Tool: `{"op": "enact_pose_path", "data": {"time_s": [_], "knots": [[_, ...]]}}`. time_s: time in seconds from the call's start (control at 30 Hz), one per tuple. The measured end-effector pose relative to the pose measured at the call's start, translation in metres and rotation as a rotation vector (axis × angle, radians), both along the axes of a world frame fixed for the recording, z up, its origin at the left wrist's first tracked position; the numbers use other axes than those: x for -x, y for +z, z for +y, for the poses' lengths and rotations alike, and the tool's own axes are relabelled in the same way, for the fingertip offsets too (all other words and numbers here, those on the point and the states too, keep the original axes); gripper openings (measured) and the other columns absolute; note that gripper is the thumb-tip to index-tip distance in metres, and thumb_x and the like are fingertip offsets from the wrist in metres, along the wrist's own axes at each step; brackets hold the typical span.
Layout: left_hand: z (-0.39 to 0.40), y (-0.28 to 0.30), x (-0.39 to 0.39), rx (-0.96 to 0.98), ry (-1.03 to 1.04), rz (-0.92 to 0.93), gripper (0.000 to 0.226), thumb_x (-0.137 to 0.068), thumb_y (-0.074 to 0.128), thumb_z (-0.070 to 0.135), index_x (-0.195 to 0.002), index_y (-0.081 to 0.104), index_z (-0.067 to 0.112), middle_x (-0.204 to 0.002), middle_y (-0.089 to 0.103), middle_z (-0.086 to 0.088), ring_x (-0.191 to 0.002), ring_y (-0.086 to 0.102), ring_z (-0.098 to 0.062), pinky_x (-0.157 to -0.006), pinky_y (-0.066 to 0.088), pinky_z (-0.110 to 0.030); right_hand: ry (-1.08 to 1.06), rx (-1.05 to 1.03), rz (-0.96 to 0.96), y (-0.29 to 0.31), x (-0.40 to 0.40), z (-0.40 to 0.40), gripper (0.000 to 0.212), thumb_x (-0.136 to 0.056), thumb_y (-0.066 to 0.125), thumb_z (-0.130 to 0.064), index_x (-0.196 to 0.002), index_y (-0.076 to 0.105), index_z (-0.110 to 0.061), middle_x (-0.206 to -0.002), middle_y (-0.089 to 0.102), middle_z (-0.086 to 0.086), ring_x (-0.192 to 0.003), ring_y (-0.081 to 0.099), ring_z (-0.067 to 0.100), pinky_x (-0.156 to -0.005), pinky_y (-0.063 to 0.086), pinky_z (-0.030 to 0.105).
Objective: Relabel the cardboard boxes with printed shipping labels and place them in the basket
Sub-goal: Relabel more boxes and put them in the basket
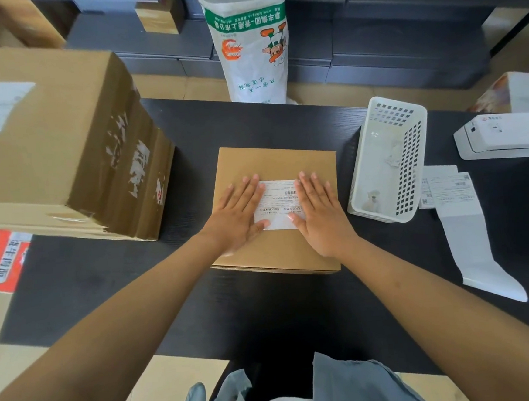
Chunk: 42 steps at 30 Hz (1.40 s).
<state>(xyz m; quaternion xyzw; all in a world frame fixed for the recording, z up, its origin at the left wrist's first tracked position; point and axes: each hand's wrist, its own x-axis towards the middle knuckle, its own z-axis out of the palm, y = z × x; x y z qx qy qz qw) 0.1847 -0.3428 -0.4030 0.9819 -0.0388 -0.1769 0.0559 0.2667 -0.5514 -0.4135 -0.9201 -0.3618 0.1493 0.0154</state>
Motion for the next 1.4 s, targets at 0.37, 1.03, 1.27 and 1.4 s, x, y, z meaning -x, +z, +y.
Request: {"op": "enact_pose_path", "data": {"time_s": [0.37, 1.03, 1.27, 1.4], "knots": [[-0.002, 0.027, -0.005, 0.078, 0.172, 0.014, 0.073, -0.1, 0.032, 0.047, -0.153, -0.007, 0.015, -0.161, -0.013, -0.004, -0.147, -0.016, -0.023, -0.12, -0.006, -0.04, -0.12, -0.108, 0.051, 0.017, -0.01, 0.008, 0.065, -0.101, 0.033, -0.045, -0.154, 0.008, -0.017, -0.162, -0.001, 0.002, -0.149, -0.005, 0.021, -0.112, -0.009, 0.031], [0.022, 0.031, 0.002, 0.758, 1.085, 0.17, 0.058, -0.096, 0.052, 0.029, -0.145, 0.03, 0.008, -0.142, 0.045, -0.011, -0.125, 0.049, -0.031, -0.102, 0.044, -0.044, -0.926, -0.096, 0.247, 0.042, 0.004, -0.003, 0.036, -0.1, 0.04, -0.038, -0.115, 0.053, -0.008, -0.109, 0.062, 0.011, -0.087, 0.058, 0.024, -0.063, 0.041, 0.033], [0.022, 0.027, 0.005, 0.829, 1.141, 0.19, 0.056, -0.096, 0.054, 0.035, -0.143, 0.036, 0.01, -0.138, 0.05, -0.009, -0.122, 0.052, -0.03, -0.104, 0.044, -0.049, -0.972, -0.275, 0.466, 0.032, -0.001, -0.007, 0.038, -0.102, 0.039, -0.035, -0.119, 0.053, -0.005, -0.112, 0.06, 0.013, -0.083, 0.051, 0.02, -0.066, 0.039, 0.031], [0.019, 0.029, 0.006, 0.827, 1.168, 0.187, 0.055, -0.097, 0.053, 0.033, -0.143, 0.036, 0.009, -0.139, 0.049, -0.01, -0.123, 0.051, -0.031, -0.104, 0.043, -0.05, -0.946, -0.282, 0.486, 0.033, 0.0, -0.01, 0.038, -0.102, 0.038, -0.035, -0.116, 0.057, -0.004, -0.109, 0.061, 0.012, -0.085, 0.052, 0.02, -0.069, 0.04, 0.031]]}}
